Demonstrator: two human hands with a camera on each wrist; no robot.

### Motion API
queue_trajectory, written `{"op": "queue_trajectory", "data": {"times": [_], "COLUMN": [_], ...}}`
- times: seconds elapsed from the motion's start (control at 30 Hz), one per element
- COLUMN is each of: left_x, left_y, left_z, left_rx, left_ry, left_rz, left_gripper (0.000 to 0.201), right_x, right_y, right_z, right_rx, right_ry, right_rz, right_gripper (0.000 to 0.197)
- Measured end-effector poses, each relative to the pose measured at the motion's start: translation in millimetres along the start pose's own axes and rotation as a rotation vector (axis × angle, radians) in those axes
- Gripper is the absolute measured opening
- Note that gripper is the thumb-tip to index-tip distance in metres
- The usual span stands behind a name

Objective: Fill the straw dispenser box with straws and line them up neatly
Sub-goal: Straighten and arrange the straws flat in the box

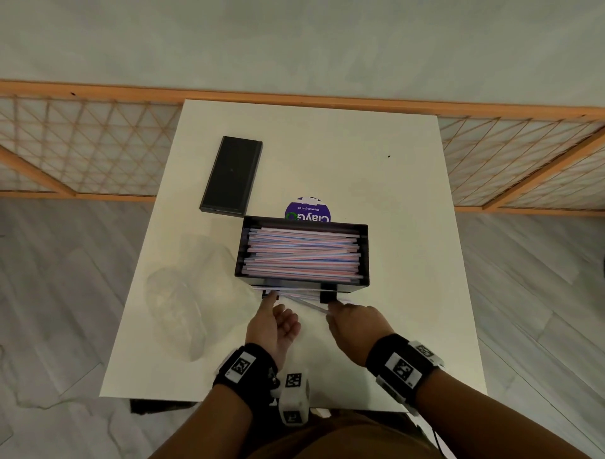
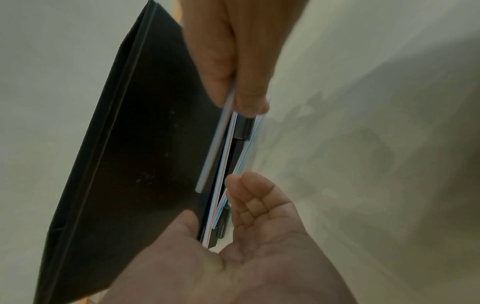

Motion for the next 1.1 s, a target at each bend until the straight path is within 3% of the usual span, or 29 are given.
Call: {"op": "queue_trajectory", "data": {"times": [0.13, 0.37, 0.63, 0.73, 0.83, 1.0, 1.1], "left_x": [4.6, 23.1, 42.8, 48.5, 49.7, 48.3, 45.7], "left_y": [-7.4, -19.4, -20.6, -24.6, -27.2, -22.5, -17.1], "left_z": [11.0, 28.4, 33.8, 32.4, 33.6, 37.9, 40.4], "left_rx": [0.064, 0.158, 0.074, 0.063, 0.011, 0.017, 0.029], "left_ry": [0.032, 0.089, 0.044, 0.05, 0.059, 0.054, 0.069], "left_rz": [0.003, -0.012, 0.016, 0.01, 0.032, 0.107, 0.152], "left_gripper": [0.033, 0.018, 0.035, 0.034, 0.016, 0.008, 0.022], "right_x": [-33.6, -55.6, -40.2, -29.4, -14.8, -10.5, -9.2], "right_y": [15.9, 31.2, 27.8, 27.5, 28.7, 27.9, 26.4], "right_z": [-27.9, -74.6, -106.1, -110.3, -103.3, -101.9, -102.0], "right_rx": [0.112, 0.134, 0.084, 0.069, -0.038, -0.068, -0.087], "right_ry": [0.052, 0.238, 0.428, 0.355, 0.199, 0.161, 0.163], "right_rz": [-0.029, -0.09, -0.111, -0.119, -0.098, -0.096, -0.091], "right_gripper": [0.03, 0.024, 0.032, 0.042, 0.028, 0.024, 0.026]}}
Point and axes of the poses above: each hand's wrist, its own x-axis towards the middle knuckle, its own z-axis out of the palm, y = z × x, the point moved 9 cm from there along x, towards the middle knuckle, and after that the axes turned 10 degrees about -y, right-handed, at the moved point
